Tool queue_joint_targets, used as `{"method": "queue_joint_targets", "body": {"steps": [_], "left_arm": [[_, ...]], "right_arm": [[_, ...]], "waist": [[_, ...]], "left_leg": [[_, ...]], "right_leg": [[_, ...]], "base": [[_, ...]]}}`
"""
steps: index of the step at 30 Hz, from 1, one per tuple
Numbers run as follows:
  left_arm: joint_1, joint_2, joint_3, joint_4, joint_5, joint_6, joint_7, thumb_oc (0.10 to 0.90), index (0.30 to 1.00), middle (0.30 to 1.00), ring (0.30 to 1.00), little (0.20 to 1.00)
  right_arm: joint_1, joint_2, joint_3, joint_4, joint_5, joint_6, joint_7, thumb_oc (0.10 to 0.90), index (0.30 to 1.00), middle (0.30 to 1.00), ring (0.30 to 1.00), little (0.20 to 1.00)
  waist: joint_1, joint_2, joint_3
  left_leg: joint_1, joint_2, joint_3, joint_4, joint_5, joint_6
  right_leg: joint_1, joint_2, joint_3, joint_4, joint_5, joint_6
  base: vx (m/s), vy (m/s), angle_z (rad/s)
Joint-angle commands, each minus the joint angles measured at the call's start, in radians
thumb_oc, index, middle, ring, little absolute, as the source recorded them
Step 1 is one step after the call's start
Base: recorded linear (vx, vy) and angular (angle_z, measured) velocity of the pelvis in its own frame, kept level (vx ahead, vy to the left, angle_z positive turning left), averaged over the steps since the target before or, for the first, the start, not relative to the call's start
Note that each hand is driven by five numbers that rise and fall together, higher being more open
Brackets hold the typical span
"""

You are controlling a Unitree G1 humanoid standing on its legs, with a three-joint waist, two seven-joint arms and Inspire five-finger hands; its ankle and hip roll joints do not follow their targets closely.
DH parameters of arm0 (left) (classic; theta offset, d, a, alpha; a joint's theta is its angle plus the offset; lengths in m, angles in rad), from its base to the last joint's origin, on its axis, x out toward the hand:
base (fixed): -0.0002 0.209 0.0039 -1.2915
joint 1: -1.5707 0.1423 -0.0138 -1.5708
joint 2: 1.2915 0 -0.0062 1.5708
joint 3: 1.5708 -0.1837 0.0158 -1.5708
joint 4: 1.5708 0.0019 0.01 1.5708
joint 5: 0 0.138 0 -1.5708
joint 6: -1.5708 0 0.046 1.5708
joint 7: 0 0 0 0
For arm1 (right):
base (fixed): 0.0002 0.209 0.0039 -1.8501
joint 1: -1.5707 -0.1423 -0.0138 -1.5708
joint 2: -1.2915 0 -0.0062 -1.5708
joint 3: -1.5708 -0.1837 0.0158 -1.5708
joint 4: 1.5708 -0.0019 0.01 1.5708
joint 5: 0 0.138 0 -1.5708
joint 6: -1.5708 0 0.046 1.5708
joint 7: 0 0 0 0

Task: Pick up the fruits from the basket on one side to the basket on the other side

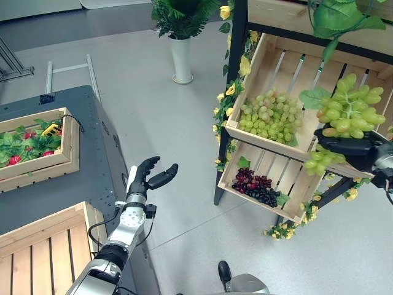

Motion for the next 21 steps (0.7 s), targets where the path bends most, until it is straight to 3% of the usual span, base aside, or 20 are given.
{"method": "queue_joint_targets", "body": {"steps": [1, 9, 16, 21], "left_arm": [[-0.084, 0.068, -0.041, -0.077, 0.001, -0.11, 0.044, 0.8, 0.9, 0.9, 0.9, 0.9], [-0.087, 0.058, -0.071, -0.065, 0.002, -0.115, 0.059, 0.8, 0.9, 0.9, 0.9, 0.9], [-0.106, 0.055, -0.097, -0.065, -0.009, -0.108, 0.052, 0.8, 0.9, 0.9, 0.9, 0.9], [-0.114, 0.05, -0.108, -0.062, -0.017, -0.104, 0.045, 0.8, 0.9, 0.9, 0.9, 0.9]], "right_arm": [[-0.274, -0.144, 0.008, 0.146, -0.108, -0.161, -0.054, 0.4, 0.3, 0.3, 0.3, 0.3], [-0.522, -0.25, 0.227, 0.436, -0.299, -0.157, -0.058, 0.4, 0.3, 0.3, 0.3, 0.3], [-0.697, -0.239, 0.35, 0.596, -0.313, -0.125, -0.066, 0.4, 0.3, 0.3, 0.3, 0.3], [-0.752, -0.216, 0.379, 0.643, -0.339, -0.118, -0.083, 0.4, 0.3, 0.3, 0.3, 0.3]], "waist": [[0.048, -0.03, -0.106], [0.077, -0.036, -0.11], [0.106, -0.038, -0.109], [0.121, -0.036, -0.108]], "left_leg": [[0.004, -0.029, -0.034, 0.019, -0.149, 0.015], [0.002, -0.031, -0.053, 0.019, -0.143, 0.015], [-0.001, -0.033, -0.078, 0.015, -0.137, 0.016], [0.0, -0.037, -0.093, 0.012, -0.136, 0.015]], "right_leg": [[0.071, 0.024, 0.014, 0.044, -0.154, 0.024], [0.074, 0.023, 0.005, 0.047, -0.157, 0.02], [0.08, 0.02, -0.012, 0.047, -0.159, 0.017], [0.085, 0.015, -0.023, 0.046, -0.162, 0.015]], "base": [[0.0, 0.0, 0.0], [0.0, -0.001, 0.0], [0.0, -0.008, 0.05], [0.01, -0.002, 0.09]]}}
